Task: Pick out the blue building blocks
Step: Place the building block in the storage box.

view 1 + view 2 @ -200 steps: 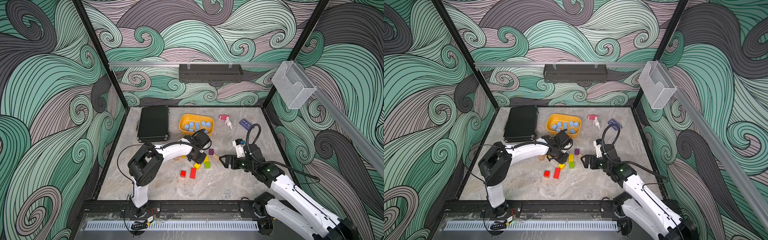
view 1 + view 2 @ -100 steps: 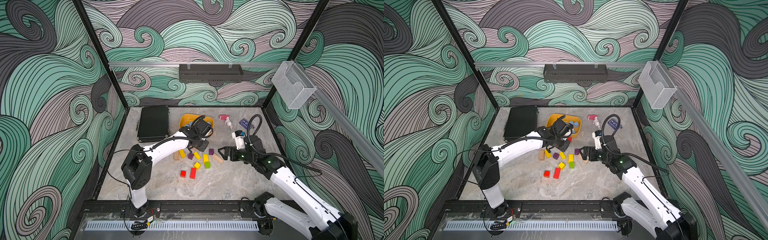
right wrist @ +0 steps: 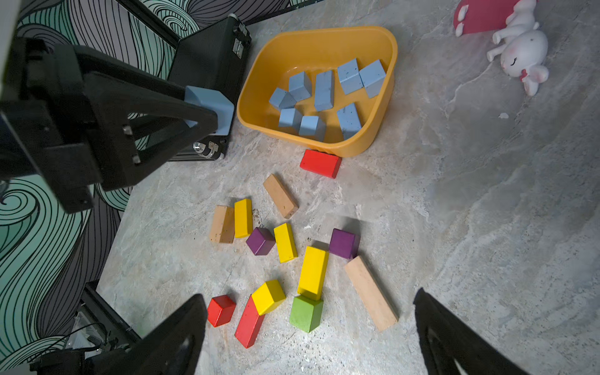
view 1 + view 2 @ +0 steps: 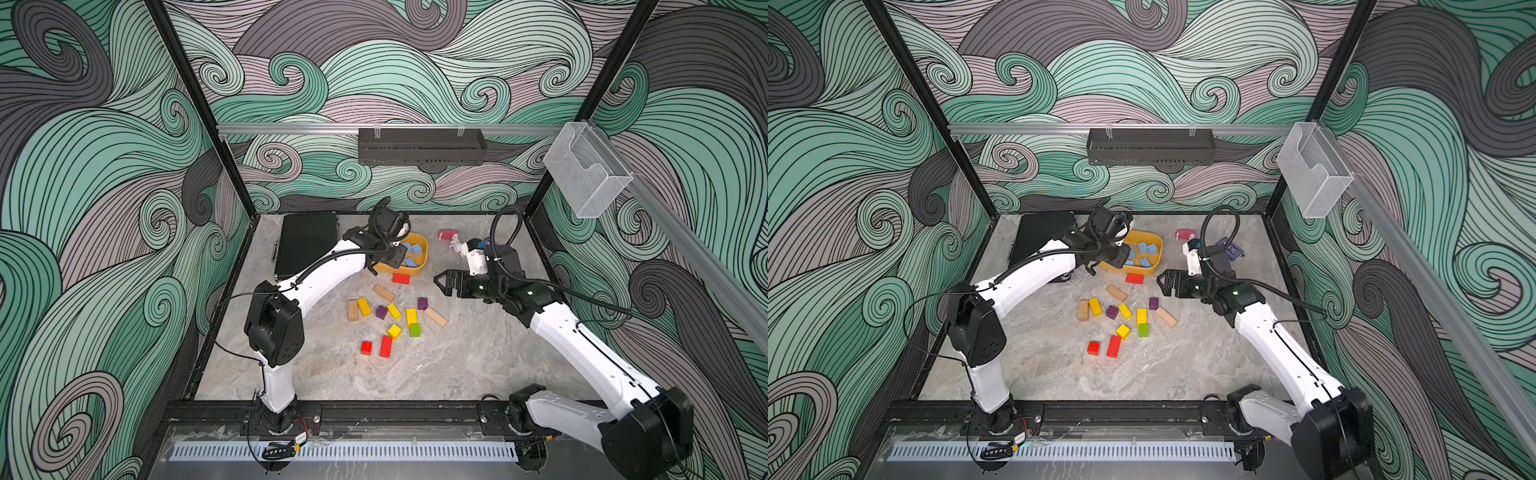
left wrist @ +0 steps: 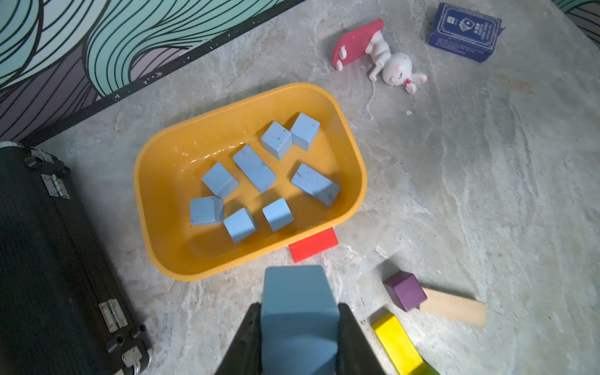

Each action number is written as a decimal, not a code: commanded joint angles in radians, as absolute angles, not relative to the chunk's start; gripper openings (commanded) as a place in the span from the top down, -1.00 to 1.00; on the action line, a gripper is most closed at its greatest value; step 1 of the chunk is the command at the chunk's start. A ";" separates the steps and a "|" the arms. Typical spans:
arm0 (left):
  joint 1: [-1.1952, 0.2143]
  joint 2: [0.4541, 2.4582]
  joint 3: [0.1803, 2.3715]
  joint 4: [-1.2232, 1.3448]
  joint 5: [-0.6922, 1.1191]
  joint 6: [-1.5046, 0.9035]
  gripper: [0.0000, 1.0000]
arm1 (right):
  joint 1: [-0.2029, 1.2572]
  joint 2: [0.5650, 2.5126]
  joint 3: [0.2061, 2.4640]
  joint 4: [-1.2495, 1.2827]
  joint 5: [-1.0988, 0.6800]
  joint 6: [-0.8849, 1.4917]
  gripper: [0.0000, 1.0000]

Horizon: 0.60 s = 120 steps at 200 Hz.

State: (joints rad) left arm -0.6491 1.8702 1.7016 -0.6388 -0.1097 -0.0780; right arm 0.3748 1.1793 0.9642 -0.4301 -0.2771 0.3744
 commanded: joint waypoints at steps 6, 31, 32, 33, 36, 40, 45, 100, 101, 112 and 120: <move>-0.613 1.924 1.748 -0.554 -0.074 -0.048 1.00 | 0.345 1.263 1.043 -0.438 -0.329 0.354 -0.98; -0.584 1.978 1.793 -0.527 -0.065 -0.019 1.00 | 0.332 1.347 1.099 -0.438 -0.347 0.336 -0.98; -0.583 1.980 1.794 -0.526 -0.064 -0.018 1.00 | 0.332 1.349 1.100 -0.438 -0.347 0.335 -0.98; -0.582 1.982 1.795 -0.524 -0.064 -0.017 1.00 | 0.332 1.352 1.101 -0.438 -0.347 0.335 -0.98; -0.578 1.987 1.798 -0.523 -0.060 -0.014 1.00 | 0.333 1.360 1.106 -0.437 -0.347 0.331 -0.98; -0.573 1.999 1.805 -0.516 -0.054 -0.013 1.00 | 0.331 1.370 1.111 -0.433 -0.347 0.329 -0.98; -0.568 2.010 1.809 -0.509 -0.047 -0.010 1.00 | 0.331 1.382 1.118 -0.433 -0.347 0.326 -0.98; -0.504 2.123 1.847 -0.391 0.052 -0.060 1.00 | 0.311 1.478 1.156 -0.419 -0.367 0.293 -0.98; -0.504 2.124 1.846 -0.389 0.054 -0.059 1.00 | 0.310 1.479 1.156 -0.419 -0.367 0.292 -0.98; -0.499 2.146 1.855 -0.369 0.062 -0.059 1.00 | 0.308 1.492 1.161 -0.417 -0.375 0.288 -0.98; -0.496 2.163 1.865 -0.360 0.068 -0.058 1.00 | 0.306 1.502 1.164 -0.413 -0.381 0.286 -0.98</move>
